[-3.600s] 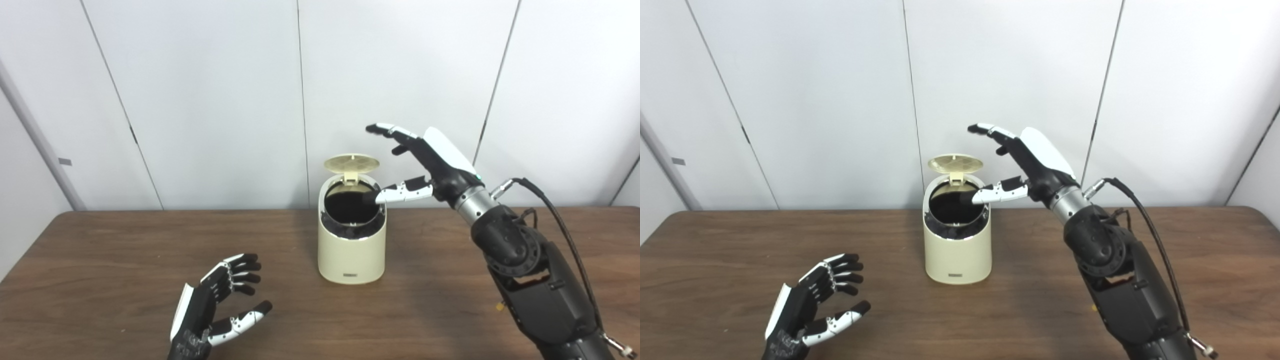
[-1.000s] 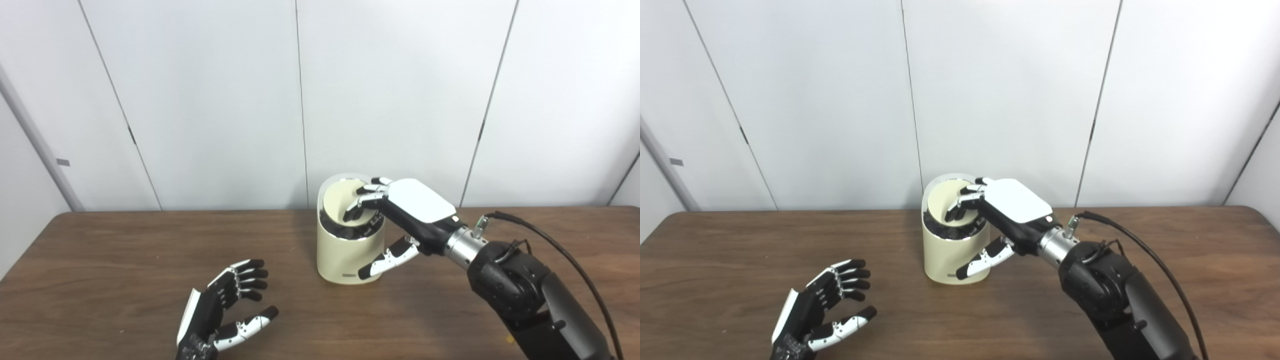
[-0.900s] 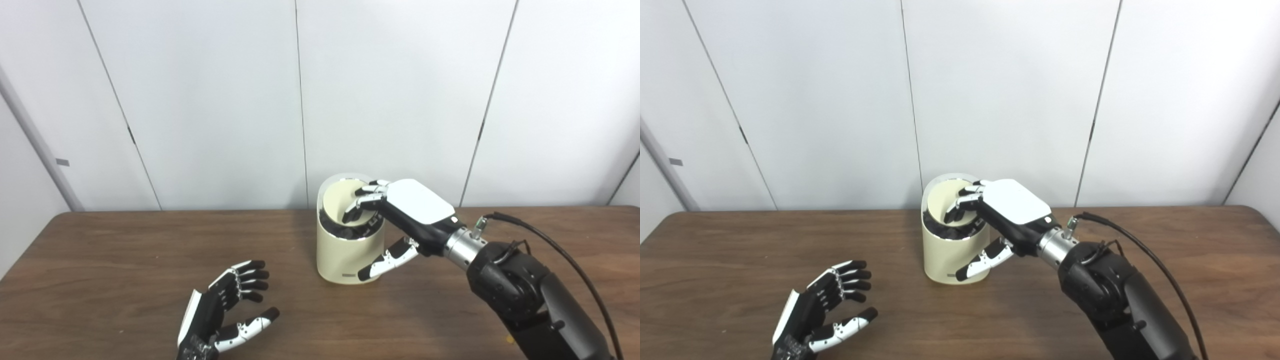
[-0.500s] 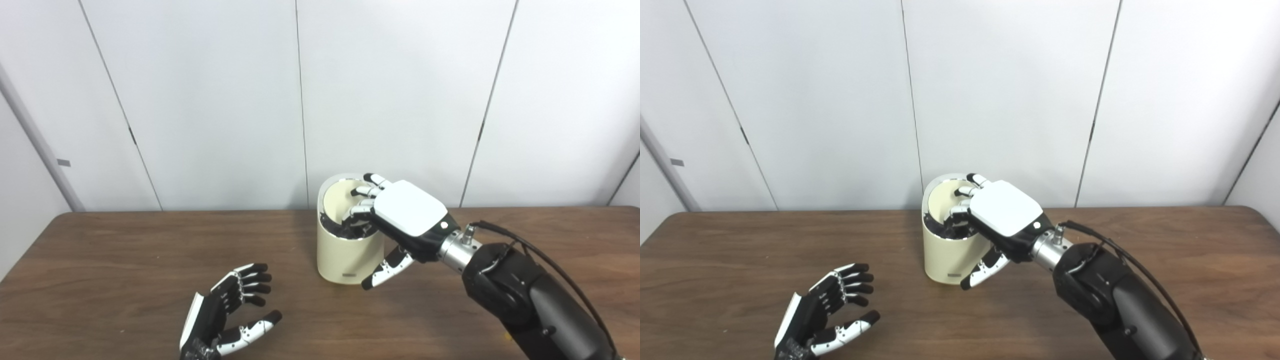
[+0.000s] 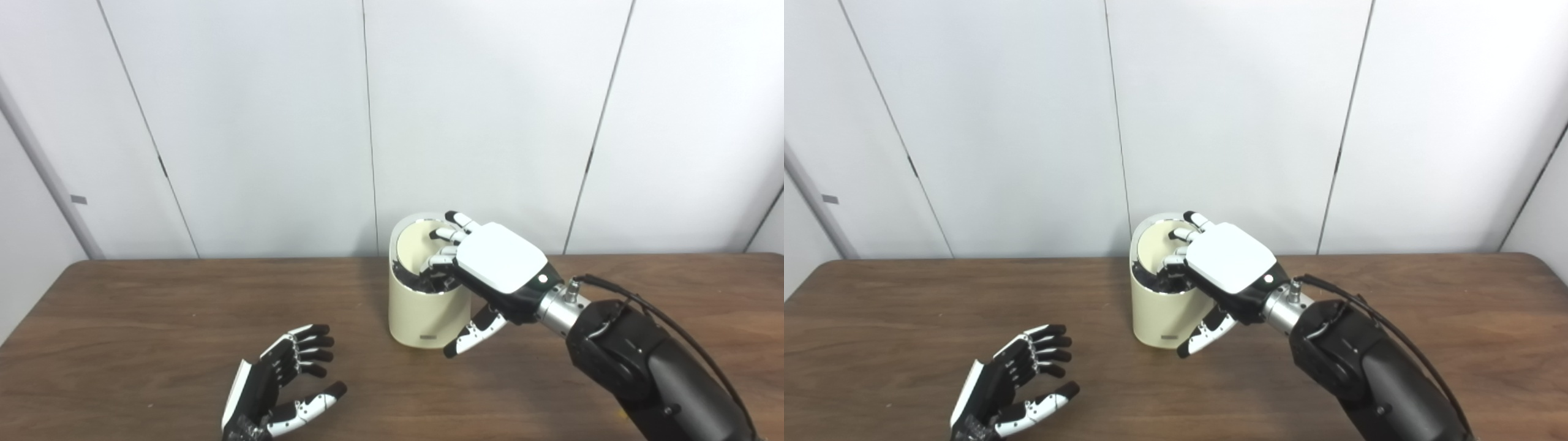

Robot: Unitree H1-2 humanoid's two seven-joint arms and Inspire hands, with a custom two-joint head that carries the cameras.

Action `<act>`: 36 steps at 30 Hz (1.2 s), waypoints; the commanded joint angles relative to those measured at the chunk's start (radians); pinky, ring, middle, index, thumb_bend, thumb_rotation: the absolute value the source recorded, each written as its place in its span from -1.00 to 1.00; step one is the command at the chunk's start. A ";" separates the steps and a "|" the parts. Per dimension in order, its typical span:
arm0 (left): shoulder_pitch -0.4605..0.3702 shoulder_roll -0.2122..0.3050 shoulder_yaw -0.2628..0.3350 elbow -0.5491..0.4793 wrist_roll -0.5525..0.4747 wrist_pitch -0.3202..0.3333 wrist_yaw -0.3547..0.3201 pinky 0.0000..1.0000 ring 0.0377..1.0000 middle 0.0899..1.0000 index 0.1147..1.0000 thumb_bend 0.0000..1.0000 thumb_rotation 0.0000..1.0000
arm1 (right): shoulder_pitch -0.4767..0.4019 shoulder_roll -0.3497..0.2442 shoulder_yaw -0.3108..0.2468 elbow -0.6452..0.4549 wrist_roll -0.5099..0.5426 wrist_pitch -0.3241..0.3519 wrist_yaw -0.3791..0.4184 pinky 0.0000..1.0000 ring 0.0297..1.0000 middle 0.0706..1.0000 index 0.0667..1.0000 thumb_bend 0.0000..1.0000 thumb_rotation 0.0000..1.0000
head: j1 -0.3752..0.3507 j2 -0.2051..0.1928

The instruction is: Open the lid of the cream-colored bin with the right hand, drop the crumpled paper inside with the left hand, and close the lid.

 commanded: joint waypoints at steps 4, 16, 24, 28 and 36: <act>-0.005 0.002 -0.002 -0.027 0.009 -0.008 0.006 0.17 0.30 0.37 0.43 0.33 -1.00 | 0.009 0.036 -0.082 -0.052 0.124 0.107 0.071 0.97 0.78 0.36 0.36 0.43 -0.04 | 0.001 0.000; -0.010 0.005 -0.001 -0.026 0.009 -0.005 0.001 0.21 0.32 0.37 0.43 0.33 -1.00 | 0.072 0.094 -0.234 -0.110 0.297 0.116 -0.031 0.55 0.76 0.55 0.53 0.35 -0.10 | -0.001 0.003; -0.015 0.008 0.001 -0.033 0.014 -0.002 0.001 0.19 0.31 0.37 0.43 0.33 -1.00 | 0.179 0.110 -0.325 -0.073 0.482 0.063 -0.124 0.51 0.79 0.89 0.90 0.50 -0.47 | -0.004 0.004; -0.023 0.014 0.004 -0.033 0.028 -0.007 0.005 0.16 0.29 0.37 0.43 0.33 -1.00 | 0.238 0.114 -0.354 -0.031 0.530 0.056 -0.154 0.61 0.82 0.91 0.94 0.62 -0.32 | 0.000 0.004; -0.049 0.031 0.014 -0.031 0.019 -0.013 -0.001 0.16 0.29 0.36 0.42 0.33 -1.00 | 0.342 0.139 -0.376 0.004 0.579 0.027 -0.231 0.54 0.75 0.84 0.83 0.64 -0.29 | -0.008 0.001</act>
